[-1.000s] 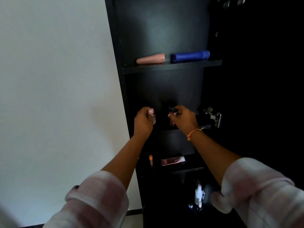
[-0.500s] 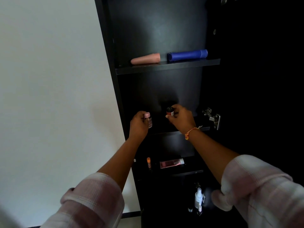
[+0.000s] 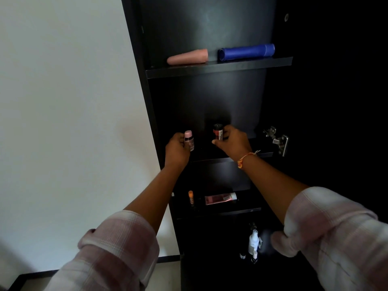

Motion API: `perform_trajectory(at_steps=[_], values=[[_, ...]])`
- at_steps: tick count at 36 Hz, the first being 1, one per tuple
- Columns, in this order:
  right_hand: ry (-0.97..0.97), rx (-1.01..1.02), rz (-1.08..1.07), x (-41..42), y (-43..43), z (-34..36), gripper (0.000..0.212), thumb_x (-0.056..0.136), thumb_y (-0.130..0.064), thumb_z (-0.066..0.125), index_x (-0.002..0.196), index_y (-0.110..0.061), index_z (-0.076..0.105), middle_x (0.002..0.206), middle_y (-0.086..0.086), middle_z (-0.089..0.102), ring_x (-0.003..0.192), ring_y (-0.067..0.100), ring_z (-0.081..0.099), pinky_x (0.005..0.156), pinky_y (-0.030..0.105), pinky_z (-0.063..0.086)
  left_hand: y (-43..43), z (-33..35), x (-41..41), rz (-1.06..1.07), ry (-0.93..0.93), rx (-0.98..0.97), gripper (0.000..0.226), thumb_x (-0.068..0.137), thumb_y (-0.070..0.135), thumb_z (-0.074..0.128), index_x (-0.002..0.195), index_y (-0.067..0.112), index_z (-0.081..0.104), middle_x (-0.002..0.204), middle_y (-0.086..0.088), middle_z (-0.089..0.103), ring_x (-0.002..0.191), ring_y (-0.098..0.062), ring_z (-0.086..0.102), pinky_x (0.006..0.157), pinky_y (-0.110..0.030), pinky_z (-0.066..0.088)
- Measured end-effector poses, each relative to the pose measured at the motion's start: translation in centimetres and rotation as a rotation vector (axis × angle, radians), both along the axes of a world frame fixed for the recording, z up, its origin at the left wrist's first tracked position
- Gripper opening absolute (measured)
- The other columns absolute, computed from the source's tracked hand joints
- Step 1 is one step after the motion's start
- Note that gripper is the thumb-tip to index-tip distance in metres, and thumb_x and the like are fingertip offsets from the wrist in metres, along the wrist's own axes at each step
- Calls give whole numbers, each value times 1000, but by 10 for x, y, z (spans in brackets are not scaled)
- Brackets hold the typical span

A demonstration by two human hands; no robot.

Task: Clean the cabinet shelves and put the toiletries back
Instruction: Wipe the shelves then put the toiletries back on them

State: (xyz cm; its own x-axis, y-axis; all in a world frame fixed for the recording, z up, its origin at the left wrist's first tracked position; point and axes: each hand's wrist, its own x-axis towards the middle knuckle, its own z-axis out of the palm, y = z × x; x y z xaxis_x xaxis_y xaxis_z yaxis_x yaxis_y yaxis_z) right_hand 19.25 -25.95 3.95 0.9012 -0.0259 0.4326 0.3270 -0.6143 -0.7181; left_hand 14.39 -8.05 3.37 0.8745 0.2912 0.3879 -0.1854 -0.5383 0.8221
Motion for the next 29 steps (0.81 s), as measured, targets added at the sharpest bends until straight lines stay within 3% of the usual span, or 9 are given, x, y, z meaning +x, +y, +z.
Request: perform_trajectory(at_steps=[8, 12, 17, 20, 23, 26, 29], values=[[8, -24, -4, 3, 0, -5, 42, 68, -26, 85, 101, -9, 65, 98, 7, 74, 92, 21, 69, 84, 38, 56, 0, -2, 0, 17, -26, 12, 23, 93, 22, 63, 112, 10, 57, 95, 1, 61, 93, -19, 64, 78, -26, 49], [-3, -4, -12, 2, -4, -8, 51, 66, -29, 87, 105, -7, 64, 102, 10, 72, 94, 24, 69, 84, 41, 56, -4, -6, -4, 69, -51, 36, 36, 90, 21, 67, 120, 9, 52, 111, -7, 62, 101, -22, 62, 80, -26, 46], [-62, 16, -86, -17, -10, -7, 68, 69, -37, 84, 123, -5, 58, 115, 12, 66, 102, 23, 64, 89, 38, 54, -17, -21, -28, 152, -194, 161, 56, 86, 25, 71, 132, 9, 45, 129, -12, 49, 120, -23, 48, 99, -27, 40], [-208, 57, -98, -41, -14, -12, 56, 74, -37, 80, 117, -8, 59, 114, 8, 62, 98, 16, 62, 86, 34, 54, -27, -33, -51, 43, -337, 251, 43, 90, 23, 66, 127, 8, 50, 125, -10, 51, 117, -18, 48, 99, -24, 40], [-348, 86, -41, -72, -16, -23, 36, 80, -31, 75, 106, -9, 63, 107, 5, 62, 87, 10, 62, 79, 22, 53, -35, -52, -74, -129, -368, 266, 30, 93, 20, 62, 119, 9, 55, 116, -6, 55, 108, -15, 53, 95, -23, 44], [-383, 35, -11, -103, -22, -45, 20, 86, -27, 69, 92, -9, 66, 94, 4, 64, 78, 9, 61, 73, 15, 49, -45, -80, -96, -237, -285, 231, 17, 93, 19, 62, 108, 10, 59, 106, -2, 58, 94, -8, 58, 84, -18, 49], [-313, 19, -55, -128, -30, -82, 19, 87, -28, 69, 81, -10, 66, 80, 3, 64, 68, 10, 60, 65, 17, 48, -53, -118, -112, -338, -144, 240, 7, 94, 20, 61, 97, 14, 62, 95, 2, 62, 83, -6, 61, 78, -21, 50]])
